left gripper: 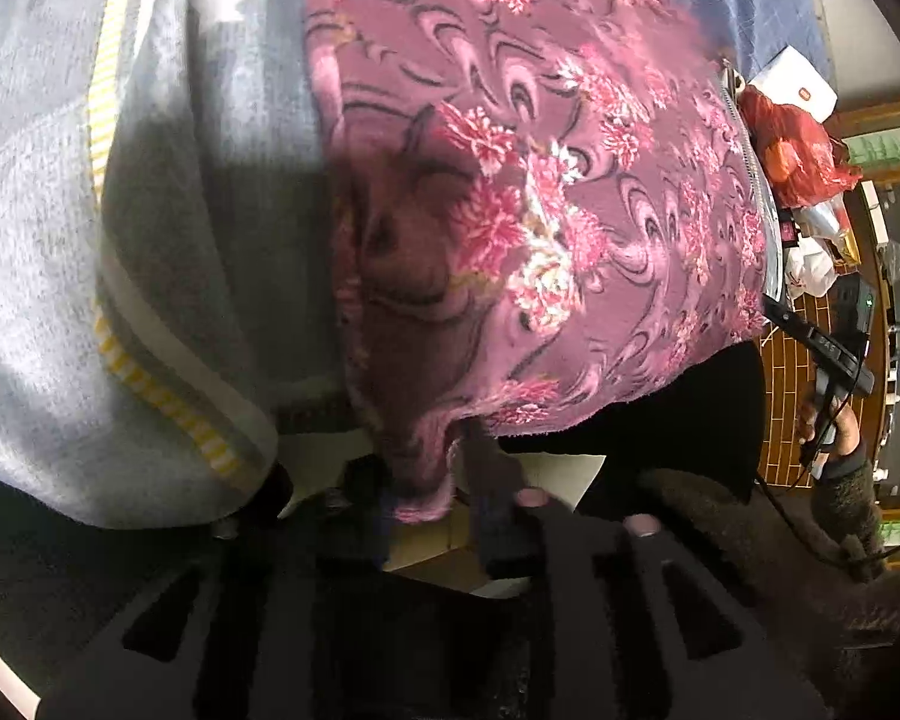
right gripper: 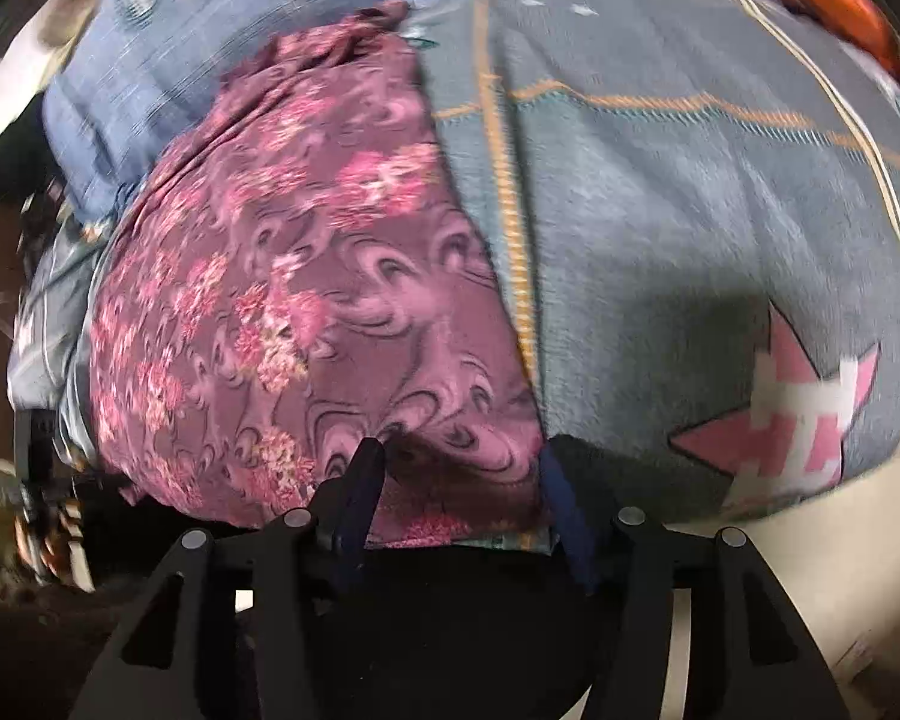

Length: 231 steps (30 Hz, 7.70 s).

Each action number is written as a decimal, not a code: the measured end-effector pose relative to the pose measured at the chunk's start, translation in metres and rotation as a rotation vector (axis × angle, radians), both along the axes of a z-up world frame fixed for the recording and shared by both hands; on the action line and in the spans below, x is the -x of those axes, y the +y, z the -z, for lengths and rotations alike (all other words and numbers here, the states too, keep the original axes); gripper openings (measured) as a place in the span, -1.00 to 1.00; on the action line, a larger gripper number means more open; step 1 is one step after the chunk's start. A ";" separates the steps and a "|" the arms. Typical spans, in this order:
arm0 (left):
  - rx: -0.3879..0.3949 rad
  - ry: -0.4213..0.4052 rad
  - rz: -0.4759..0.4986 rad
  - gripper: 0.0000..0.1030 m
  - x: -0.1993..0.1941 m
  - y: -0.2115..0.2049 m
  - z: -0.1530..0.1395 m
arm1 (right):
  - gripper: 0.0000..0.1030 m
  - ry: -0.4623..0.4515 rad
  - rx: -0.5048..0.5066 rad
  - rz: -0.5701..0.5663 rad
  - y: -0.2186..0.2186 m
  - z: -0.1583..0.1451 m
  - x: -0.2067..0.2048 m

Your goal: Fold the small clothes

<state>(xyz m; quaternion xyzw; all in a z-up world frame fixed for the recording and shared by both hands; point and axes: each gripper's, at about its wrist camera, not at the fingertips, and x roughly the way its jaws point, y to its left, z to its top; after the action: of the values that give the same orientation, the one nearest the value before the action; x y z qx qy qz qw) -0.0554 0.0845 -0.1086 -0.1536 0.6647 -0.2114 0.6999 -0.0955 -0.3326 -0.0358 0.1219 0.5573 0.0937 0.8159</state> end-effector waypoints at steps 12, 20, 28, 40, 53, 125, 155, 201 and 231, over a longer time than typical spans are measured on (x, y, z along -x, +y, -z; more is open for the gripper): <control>0.141 -0.118 0.035 -0.94 0.000 0.000 -0.051 | -0.91 -0.073 -0.159 -0.075 0.002 -0.030 0.000; 0.134 -0.087 0.041 -0.93 -0.006 -0.011 -0.037 | -0.07 0.020 -0.099 0.019 -0.014 -0.008 -0.001; 0.122 -0.068 0.064 -0.91 -0.007 -0.013 -0.029 | -0.89 0.016 -0.044 -0.070 0.017 0.001 0.002; 0.365 -0.278 0.010 -0.93 -0.028 0.009 -0.113 | -0.90 -0.160 -0.306 -0.096 0.031 -0.060 -0.002; 0.351 -0.264 -0.335 -0.92 -0.136 0.070 -0.103 | -0.90 -0.286 -0.442 -0.021 0.030 -0.084 -0.086; -0.028 -0.273 -0.380 -0.84 -0.374 0.075 -0.073 | -0.93 -0.434 -0.064 0.273 0.053 -0.097 -0.364; -0.196 -0.347 -0.227 -0.19 -0.282 -0.009 -0.091 | -0.37 -0.303 -0.038 0.112 0.077 -0.043 -0.291; -0.298 -0.429 -0.307 0.56 -0.253 0.002 -0.070 | -0.13 -0.470 -0.072 0.430 0.085 -0.058 -0.290; -0.359 -0.447 -0.350 0.55 -0.241 0.049 -0.082 | 0.53 -0.312 0.327 0.042 0.238 -0.007 -0.235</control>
<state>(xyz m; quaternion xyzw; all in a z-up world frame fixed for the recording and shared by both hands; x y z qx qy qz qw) 0.1855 0.1339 -0.0263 -0.0896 0.4850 0.0038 0.8699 0.1394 -0.0949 -0.0291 -0.0164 0.4294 0.0028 0.9030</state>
